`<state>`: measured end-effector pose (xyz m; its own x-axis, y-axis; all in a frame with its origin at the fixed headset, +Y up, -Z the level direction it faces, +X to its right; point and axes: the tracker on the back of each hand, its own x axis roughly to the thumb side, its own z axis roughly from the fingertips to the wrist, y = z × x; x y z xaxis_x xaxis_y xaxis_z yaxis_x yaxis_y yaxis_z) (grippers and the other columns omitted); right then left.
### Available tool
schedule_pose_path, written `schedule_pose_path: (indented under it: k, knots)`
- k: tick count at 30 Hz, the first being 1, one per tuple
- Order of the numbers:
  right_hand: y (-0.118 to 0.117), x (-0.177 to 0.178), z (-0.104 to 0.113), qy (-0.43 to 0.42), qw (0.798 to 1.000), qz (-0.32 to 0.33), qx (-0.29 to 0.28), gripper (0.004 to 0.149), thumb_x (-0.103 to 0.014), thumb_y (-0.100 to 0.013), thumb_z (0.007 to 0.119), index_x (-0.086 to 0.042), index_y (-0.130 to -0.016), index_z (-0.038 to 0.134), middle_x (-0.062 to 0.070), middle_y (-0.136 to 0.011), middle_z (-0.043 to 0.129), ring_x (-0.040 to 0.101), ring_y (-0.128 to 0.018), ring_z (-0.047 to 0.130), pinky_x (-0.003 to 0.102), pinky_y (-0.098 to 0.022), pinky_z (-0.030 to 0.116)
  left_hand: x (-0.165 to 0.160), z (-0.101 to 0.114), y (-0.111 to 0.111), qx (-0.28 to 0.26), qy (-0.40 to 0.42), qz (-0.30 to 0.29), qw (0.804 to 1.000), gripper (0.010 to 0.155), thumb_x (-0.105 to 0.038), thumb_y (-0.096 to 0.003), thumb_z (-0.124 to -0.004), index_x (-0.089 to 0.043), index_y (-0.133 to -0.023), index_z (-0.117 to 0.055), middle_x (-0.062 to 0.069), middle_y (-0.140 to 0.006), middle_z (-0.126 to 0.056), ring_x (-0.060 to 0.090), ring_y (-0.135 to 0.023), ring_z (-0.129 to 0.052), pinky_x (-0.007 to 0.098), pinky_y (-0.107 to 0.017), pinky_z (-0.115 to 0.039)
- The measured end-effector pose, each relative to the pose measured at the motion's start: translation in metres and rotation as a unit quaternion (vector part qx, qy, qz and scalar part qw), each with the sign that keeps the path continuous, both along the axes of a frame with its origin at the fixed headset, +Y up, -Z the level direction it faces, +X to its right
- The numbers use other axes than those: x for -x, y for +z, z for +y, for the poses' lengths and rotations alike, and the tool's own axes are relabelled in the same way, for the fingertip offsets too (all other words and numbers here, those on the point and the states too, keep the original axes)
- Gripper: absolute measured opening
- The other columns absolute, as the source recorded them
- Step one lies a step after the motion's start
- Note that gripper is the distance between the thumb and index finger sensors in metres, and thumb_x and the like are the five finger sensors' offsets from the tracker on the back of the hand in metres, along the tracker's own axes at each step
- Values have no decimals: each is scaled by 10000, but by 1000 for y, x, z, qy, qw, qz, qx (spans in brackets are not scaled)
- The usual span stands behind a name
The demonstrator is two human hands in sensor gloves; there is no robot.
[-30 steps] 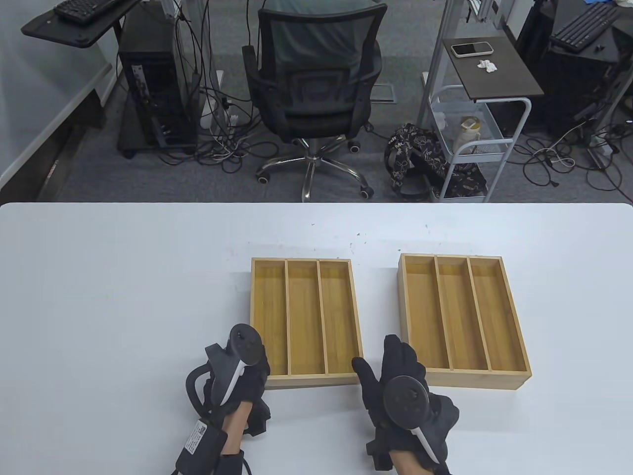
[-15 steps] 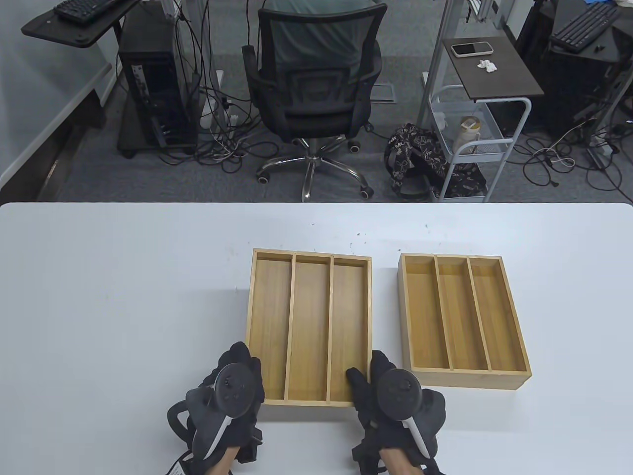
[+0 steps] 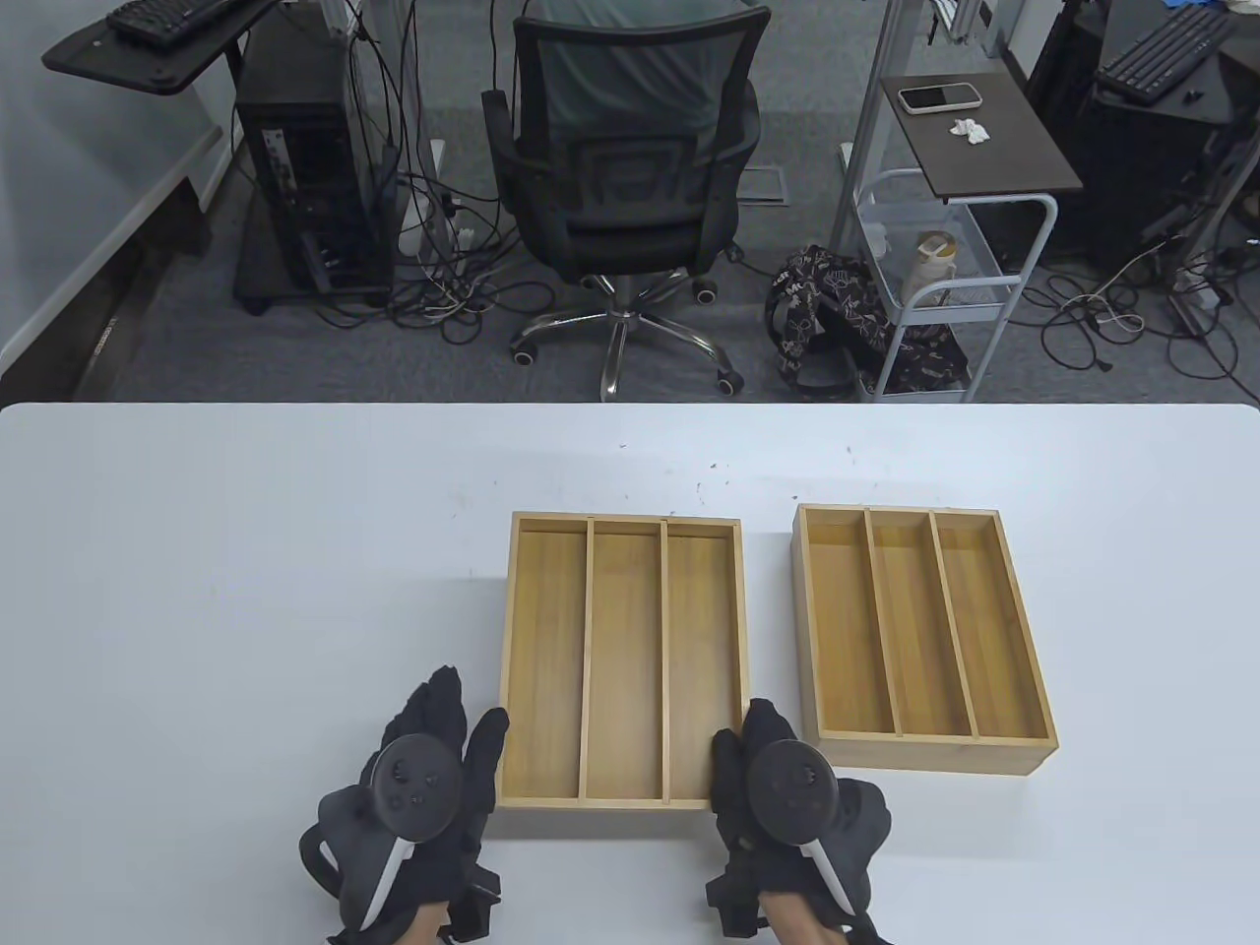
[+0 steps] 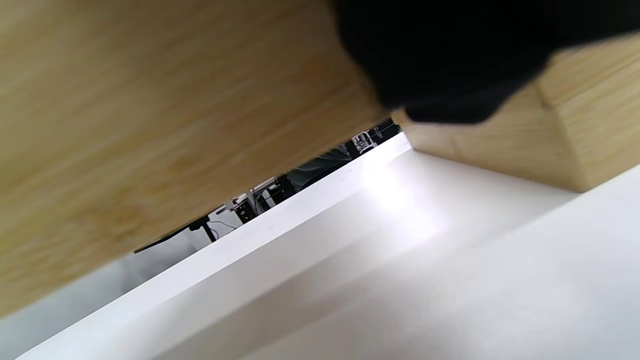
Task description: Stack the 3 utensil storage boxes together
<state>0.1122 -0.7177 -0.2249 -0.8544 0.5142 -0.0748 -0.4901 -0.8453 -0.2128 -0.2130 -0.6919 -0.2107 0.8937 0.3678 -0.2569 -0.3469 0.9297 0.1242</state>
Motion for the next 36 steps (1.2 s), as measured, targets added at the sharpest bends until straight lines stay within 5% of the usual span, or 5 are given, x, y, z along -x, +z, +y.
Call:
schedule_pose_path:
  k: [6, 19, 26, 36]
  knots:
    - [-5, -26, 11, -19, 999, -26, 8, 480, -260, -555, 827, 37, -920, 735, 244, -610, 937, 287, -106, 938, 398, -2, 856, 11, -12, -9, 51, 21, 2, 998, 821, -749, -495, -598, -412, -1193, -326, -30, -1297, -409, 276, -1240, -513, 651, -829, -443]
    - [-30, -161, 54, 41, 987, -146, 45, 468, -270, -557, 816, -14, -941, 740, 225, -649, 941, 324, -151, 912, 438, -51, 825, 15, -18, -15, 106, 48, -9, 993, 797, -718, -519, -620, -412, -1191, -319, -24, -1296, -412, 326, -1226, -535, 672, -818, -467]
    - [-35, -215, 47, 51, 983, -160, 80, 465, -276, -550, 821, -30, -938, 754, 217, -650, 950, 334, -156, 909, 447, -58, 820, 15, -18, -14, 124, 57, -11, 991, 773, -702, -531, -622, -407, -1188, -340, -22, -1296, -416, 326, -1227, -535, 678, -818, -454]
    - [-58, -237, 37, 57, 978, -168, 112, 458, -298, -548, 834, -74, -940, 760, 190, -672, 955, 343, -186, 916, 455, -84, 829, 12, -20, -15, 146, 53, -13, 988, 778, -704, -531, -622, -405, -1190, -336, -13, -1296, -407, 333, -1227, -524, 676, -821, -437]
